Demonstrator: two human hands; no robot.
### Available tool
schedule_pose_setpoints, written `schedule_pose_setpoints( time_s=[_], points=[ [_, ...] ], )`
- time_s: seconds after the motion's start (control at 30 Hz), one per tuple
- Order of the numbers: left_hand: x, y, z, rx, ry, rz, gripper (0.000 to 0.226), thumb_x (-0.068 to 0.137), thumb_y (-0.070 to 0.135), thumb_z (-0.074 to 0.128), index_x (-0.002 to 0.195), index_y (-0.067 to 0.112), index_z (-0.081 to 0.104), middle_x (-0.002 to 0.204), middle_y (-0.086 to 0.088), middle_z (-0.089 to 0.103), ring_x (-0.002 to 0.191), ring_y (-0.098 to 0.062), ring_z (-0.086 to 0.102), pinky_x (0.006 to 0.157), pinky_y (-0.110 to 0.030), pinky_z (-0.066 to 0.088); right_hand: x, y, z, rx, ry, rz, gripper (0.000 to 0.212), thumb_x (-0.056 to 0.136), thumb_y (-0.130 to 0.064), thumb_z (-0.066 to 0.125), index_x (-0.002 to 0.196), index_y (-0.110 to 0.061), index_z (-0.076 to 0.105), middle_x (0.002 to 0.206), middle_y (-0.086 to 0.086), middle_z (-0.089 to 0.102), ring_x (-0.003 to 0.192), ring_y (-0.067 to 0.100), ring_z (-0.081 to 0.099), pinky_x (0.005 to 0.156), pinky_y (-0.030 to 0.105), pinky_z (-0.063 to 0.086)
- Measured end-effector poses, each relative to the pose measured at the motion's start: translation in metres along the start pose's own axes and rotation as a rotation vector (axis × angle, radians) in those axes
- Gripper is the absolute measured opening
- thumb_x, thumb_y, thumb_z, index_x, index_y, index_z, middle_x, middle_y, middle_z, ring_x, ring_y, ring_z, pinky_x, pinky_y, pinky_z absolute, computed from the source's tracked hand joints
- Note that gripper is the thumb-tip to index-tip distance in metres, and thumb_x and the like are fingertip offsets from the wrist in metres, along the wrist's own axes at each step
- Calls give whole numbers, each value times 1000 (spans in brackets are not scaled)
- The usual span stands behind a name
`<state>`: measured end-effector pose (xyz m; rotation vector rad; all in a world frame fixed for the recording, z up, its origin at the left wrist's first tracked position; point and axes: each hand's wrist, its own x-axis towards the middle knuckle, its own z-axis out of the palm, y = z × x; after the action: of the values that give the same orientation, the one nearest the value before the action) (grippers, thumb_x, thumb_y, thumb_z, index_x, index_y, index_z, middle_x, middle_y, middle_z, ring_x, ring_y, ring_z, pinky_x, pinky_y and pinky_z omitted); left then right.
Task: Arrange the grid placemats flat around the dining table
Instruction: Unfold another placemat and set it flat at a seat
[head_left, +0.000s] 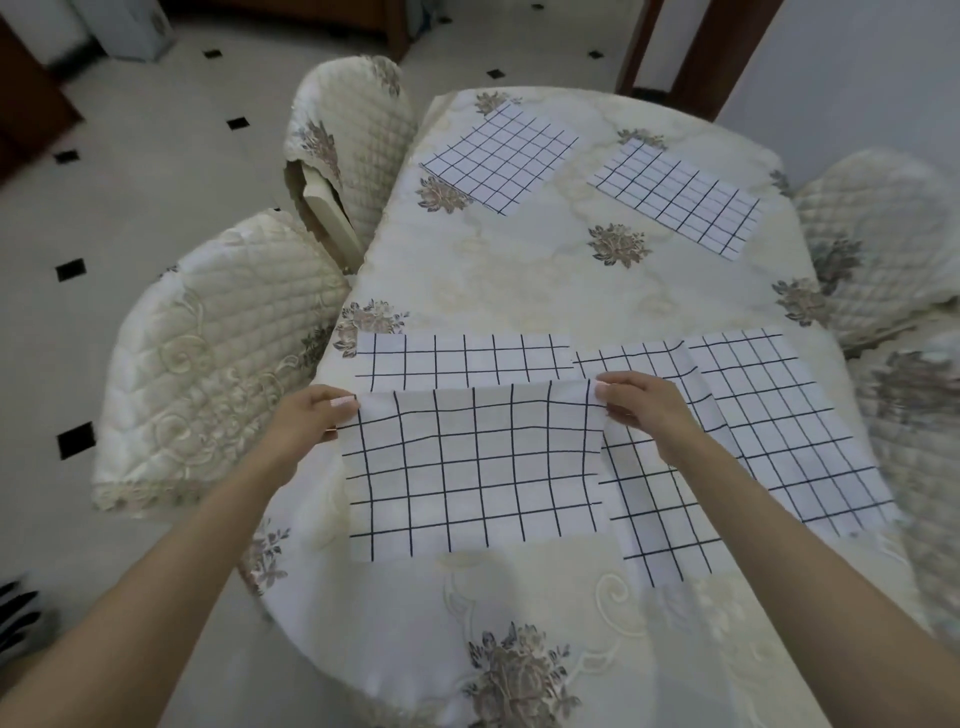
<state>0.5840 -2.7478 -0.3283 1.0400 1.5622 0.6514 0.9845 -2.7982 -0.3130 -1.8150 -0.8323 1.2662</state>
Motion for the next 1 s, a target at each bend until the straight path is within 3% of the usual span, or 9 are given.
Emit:
schedule_pose_setpoints(
  time_s=[0.33, 0.47, 0.57, 0.6, 0.67, 0.73, 0.8, 0.93, 1.0],
  points=[
    [-95, 60, -33, 13, -94, 325, 12, 76, -3, 72, 78, 9, 72, 71, 3, 75, 67, 0, 68, 66, -7, 50, -94, -49, -38, 46, -62, -141, 29, 76, -7, 77, 104, -12, 72, 62, -7, 56, 74, 7, 65, 82, 21, 57],
    [-127, 72, -43, -18, -143, 398, 12, 60, 22, 81, 70, 22, 75, 72, 6, 74, 67, -1, 67, 65, -6, 49, -123, -55, -50, 35, -91, -141, 30, 75, -4, 77, 102, -13, 72, 56, -10, 53, 70, 9, 63, 80, 23, 56],
    [-136, 74, -50, 9, -150, 430, 46, 43, 55, 89, 70, 22, 74, 74, 9, 72, 69, 1, 65, 67, -6, 48, -135, -61, -55, -8, -112, -149, 31, 73, 1, 77, 100, -14, 73, 61, -7, 53, 62, 4, 60, 65, 15, 54],
    [-136, 74, -51, 16, -139, 435, 43, 45, 55, 88, 69, 23, 74, 80, 10, 72, 75, 3, 65, 68, -4, 47, -137, -63, -55, -33, -112, -149, 31, 73, 3, 76, 100, -14, 73, 64, -5, 53, 60, 4, 59, 63, 13, 52],
    [-134, 74, -50, 26, -123, 443, 11, 63, 29, 83, 65, 26, 73, 105, 10, 69, 101, 2, 62, 75, -5, 46, -139, -65, -54, -81, -114, -135, 29, 75, 3, 76, 99, -12, 74, 71, 0, 52, 64, 9, 58, 63, 13, 52],
    [-130, 72, -49, 69, -98, 464, 13, 70, 11, 73, 67, 23, 72, 129, 9, 59, 120, -2, 54, 87, -14, 45, -140, -65, -53, -93, -121, -106, 21, 76, 1, 75, 95, -9, 75, 76, 6, 58, 74, 15, 60, 65, 16, 55],
    [-129, 74, -51, 70, -94, 455, 9, 69, 15, 72, 76, 12, 68, 139, 10, 53, 125, -5, 51, 98, -26, 42, -142, -66, -53, -92, -122, -101, 10, 79, -3, 75, 88, -7, 75, 81, 1, 70, 81, 15, 65, 70, 19, 56],
    [-138, 83, -57, 17, -184, 451, 49, 54, 59, 84, 76, 19, 64, 119, 7, 70, 103, -8, 68, 86, -26, 52, -154, -70, -61, -127, -168, -187, 8, 80, -14, 74, 87, -9, 73, 87, -5, 73, 83, 8, 65, 83, 22, 50],
    [-142, 85, -58, -13, -230, 421, 61, 48, 66, 83, 80, 18, 61, 96, 4, 75, 87, -13, 71, 73, -25, 57, -160, -72, -63, -87, -218, -209, 19, 79, -18, 71, 94, -6, 70, 100, -2, 74, 91, 7, 67, 90, 23, 51]
  ],
)
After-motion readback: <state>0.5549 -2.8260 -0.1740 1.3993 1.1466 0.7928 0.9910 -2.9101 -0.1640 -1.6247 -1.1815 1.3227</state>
